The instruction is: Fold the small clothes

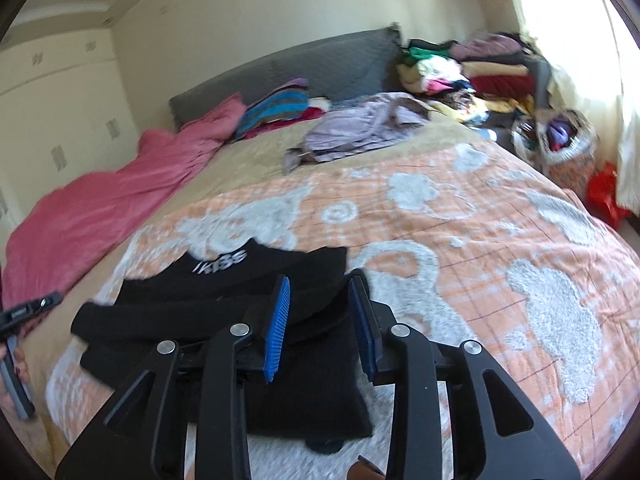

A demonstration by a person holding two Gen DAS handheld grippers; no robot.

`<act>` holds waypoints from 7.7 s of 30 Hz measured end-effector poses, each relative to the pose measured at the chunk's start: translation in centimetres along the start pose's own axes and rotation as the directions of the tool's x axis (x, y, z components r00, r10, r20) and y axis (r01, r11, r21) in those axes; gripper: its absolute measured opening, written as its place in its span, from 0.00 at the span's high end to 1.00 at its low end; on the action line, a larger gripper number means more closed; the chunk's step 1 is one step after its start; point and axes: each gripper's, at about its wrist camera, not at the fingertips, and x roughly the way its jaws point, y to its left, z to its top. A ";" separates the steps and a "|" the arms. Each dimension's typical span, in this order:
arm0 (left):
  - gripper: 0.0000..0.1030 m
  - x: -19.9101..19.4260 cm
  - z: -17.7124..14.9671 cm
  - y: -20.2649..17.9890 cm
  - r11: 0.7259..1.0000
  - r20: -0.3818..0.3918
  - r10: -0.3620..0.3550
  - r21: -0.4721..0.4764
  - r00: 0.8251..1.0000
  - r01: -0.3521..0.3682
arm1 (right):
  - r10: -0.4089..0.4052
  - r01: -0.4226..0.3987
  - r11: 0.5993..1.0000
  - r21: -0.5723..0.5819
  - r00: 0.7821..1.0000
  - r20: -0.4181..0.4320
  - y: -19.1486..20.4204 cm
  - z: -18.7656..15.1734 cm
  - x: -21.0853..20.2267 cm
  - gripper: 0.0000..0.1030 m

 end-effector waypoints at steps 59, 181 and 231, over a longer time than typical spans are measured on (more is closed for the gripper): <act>0.78 11.9 3.2 4.3 0.990 -0.169 0.127 -0.040 0.977 -0.136 | -0.128 0.118 0.991 -0.060 0.971 -0.204 0.3 4.3 14.0 0.64; 0.18 1.0 -5.9 0.5 0.982 -0.134 0.186 0.011 0.973 -0.186 | -0.002 -0.006 0.998 -0.055 0.989 -0.145 4.7 -5.6 -1.1 0.08; 0.09 9.5 2.0 5.5 0.959 -0.200 0.282 0.037 0.938 -0.280 | -0.039 -0.098 0.675 -0.731 0.985 -0.168 32.6 -12.8 13.0 0.06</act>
